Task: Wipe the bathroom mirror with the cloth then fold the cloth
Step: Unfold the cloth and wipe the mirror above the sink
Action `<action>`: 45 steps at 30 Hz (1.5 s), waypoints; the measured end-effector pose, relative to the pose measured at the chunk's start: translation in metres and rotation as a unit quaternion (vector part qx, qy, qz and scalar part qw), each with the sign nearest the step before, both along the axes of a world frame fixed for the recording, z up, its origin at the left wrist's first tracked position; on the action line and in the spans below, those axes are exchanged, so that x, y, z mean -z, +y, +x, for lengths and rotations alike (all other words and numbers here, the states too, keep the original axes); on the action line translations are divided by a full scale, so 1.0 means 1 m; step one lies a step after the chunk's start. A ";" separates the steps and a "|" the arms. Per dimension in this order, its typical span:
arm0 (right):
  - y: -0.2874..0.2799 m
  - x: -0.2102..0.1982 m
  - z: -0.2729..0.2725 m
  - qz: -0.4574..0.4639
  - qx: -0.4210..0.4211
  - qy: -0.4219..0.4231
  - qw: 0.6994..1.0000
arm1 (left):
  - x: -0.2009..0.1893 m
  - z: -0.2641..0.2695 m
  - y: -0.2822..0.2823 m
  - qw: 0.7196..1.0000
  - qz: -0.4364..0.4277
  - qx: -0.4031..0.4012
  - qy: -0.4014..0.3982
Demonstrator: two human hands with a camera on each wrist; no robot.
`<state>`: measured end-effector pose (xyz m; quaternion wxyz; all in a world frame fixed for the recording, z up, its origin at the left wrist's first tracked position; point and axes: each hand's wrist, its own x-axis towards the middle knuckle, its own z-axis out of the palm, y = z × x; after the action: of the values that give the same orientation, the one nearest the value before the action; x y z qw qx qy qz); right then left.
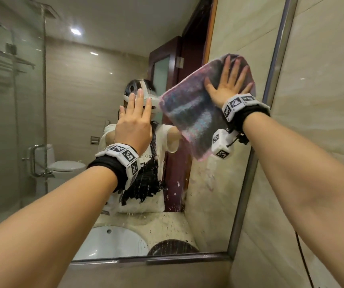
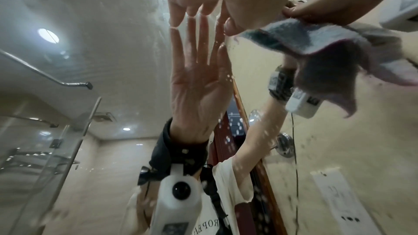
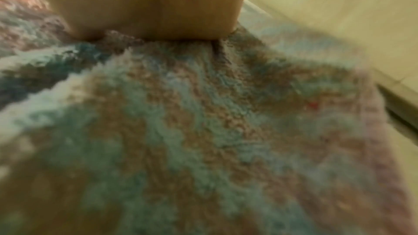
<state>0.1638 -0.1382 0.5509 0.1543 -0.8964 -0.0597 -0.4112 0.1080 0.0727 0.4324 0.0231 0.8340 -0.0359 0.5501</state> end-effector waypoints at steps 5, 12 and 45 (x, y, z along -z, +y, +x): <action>-0.027 0.045 0.009 -0.011 0.022 0.010 1.000 | 0.004 0.004 -0.003 1.000 0.004 -0.017 -0.015; -0.037 0.124 0.005 -0.124 0.075 0.098 0.985 | 0.012 0.005 -0.021 0.999 -0.013 -0.033 0.016; -0.062 0.132 0.007 -0.052 0.057 0.044 0.996 | 0.036 0.013 -0.018 0.998 0.026 -0.026 -0.047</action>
<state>0.1709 -0.2003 0.4189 0.0858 -0.9223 -0.0227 -0.3762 0.1213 0.0552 0.3968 -0.0145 0.8083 -0.0299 0.5879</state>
